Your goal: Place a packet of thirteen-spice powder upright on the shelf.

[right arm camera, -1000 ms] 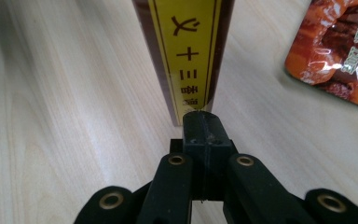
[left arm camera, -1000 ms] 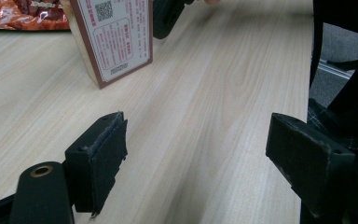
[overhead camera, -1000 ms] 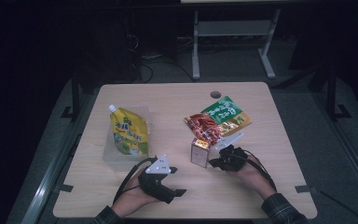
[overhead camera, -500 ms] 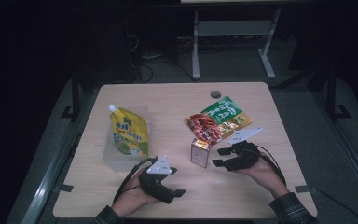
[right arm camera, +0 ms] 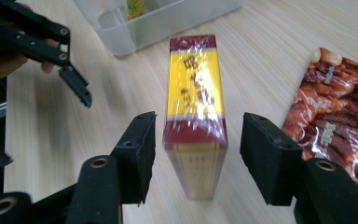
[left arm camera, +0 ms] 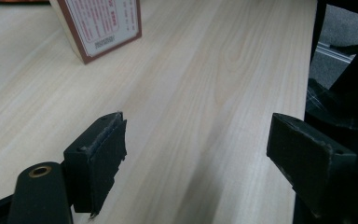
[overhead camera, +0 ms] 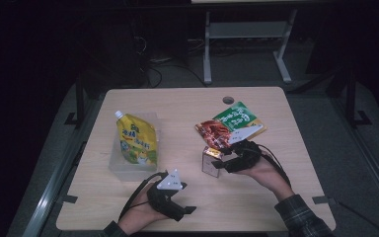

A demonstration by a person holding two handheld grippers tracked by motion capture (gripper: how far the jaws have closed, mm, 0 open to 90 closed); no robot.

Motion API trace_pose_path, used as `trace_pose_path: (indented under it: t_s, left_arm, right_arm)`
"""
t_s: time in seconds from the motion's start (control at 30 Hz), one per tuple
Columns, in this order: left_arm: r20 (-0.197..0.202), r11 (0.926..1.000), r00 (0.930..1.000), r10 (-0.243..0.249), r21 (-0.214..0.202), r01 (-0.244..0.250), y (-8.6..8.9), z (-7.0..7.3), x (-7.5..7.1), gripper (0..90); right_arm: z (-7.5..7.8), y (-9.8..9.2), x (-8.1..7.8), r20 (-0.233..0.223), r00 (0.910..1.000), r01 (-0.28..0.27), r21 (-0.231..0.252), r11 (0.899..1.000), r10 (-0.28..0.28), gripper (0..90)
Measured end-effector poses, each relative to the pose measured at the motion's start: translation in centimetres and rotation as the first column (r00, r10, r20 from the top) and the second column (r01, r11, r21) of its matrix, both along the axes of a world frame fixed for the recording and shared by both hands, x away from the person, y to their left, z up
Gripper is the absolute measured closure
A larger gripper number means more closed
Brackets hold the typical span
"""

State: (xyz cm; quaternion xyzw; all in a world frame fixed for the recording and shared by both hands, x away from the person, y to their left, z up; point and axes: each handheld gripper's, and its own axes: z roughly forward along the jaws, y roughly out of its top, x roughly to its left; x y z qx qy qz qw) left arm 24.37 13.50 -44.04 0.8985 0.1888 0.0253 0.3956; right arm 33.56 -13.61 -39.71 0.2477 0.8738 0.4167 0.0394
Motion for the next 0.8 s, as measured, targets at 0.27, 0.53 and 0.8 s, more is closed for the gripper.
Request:
trace_pose_path:
  t_s: [0.27,0.53,0.8]
  left_arm:
    - [-0.005,0.999,0.9996,-0.028,0.034,0.028,-0.6,-0.8,-0.7,18.4]
    - [0.004,0.9986,0.9992,-0.041,0.035,0.041,-0.8,-0.8,-0.7,17.8]
    - [0.007,0.9977,0.9984,-0.057,0.037,0.057,-1.0,-1.0,-0.7,17.3]
  right_arm:
    - [-0.1,1.0,0.4,0.034,0.9994,-0.002,-0.046,0.999,0.003,66.4]
    - [0.5,1.1,0.1,0.057,0.998,-0.023,-0.045,0.999,0.026,66.9]
    - [2.6,2.8,0.3,0.086,0.9895,-0.115,-0.017,0.993,0.117,66.9]
